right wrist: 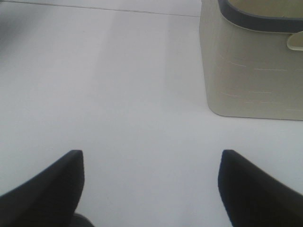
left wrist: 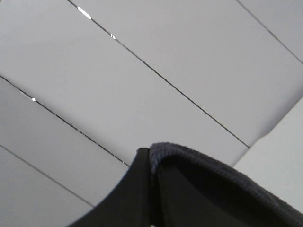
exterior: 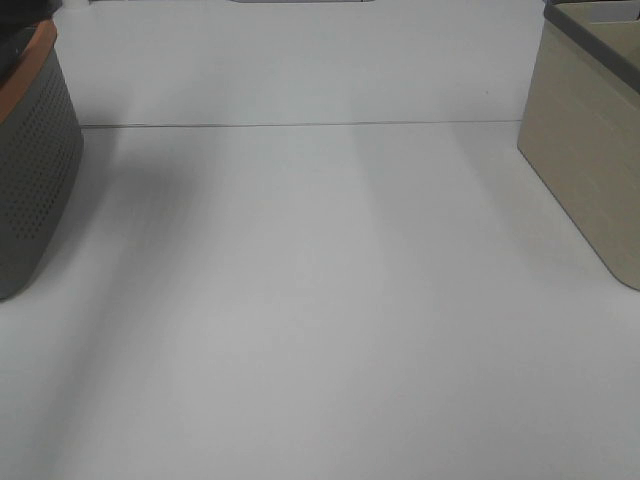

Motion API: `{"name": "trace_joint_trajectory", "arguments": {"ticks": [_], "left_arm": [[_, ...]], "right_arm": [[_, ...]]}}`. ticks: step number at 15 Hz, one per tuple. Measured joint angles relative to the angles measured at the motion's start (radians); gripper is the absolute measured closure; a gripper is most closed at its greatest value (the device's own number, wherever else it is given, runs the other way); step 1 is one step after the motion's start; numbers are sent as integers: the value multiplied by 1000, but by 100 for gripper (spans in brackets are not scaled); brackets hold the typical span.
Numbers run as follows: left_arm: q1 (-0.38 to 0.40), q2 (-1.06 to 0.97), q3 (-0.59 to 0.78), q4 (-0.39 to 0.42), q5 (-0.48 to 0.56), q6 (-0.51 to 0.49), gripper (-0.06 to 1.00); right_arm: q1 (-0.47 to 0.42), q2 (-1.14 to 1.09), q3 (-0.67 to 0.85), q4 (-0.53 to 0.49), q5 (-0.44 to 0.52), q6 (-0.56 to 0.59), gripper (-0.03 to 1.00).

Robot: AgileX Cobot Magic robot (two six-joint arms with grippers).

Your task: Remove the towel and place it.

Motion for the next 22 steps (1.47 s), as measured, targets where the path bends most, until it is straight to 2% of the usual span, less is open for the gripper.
{"name": "trace_joint_trajectory", "arguments": {"ticks": [5, 6, 8, 12, 15, 16, 18, 20, 22], "left_arm": [[-131, 34, -84, 20, 8, 0, 94], [-190, 56, -84, 65, 30, -18, 94], [-231, 73, -84, 126, 76, -83, 94], [-324, 124, -84, 322, 261, -387, 94], [-388, 149, -84, 402, 384, -535, 94], [-434, 173, -84, 422, 473, -620, 94], [-470, 211, -84, 455, 539, -716, 94], [-508, 233, -84, 512, 594, -771, 94], [-580, 250, -84, 627, 691, -883, 94]], "right_arm": [[0, 0, 0, 0, 0, 5, 20], [0, 0, 0, 0, 0, 14, 20], [0, 0, 0, 0, 0, 15, 20], [0, 0, 0, 0, 0, 15, 20], [0, 0, 0, 11, -3, 3, 20], [0, 26, -5, 46, -9, -12, 20], [0, 82, -11, 83, -41, -36, 20], [0, 164, -11, 161, -129, -95, 20], [0, 257, -13, 257, -244, -239, 24]]}}
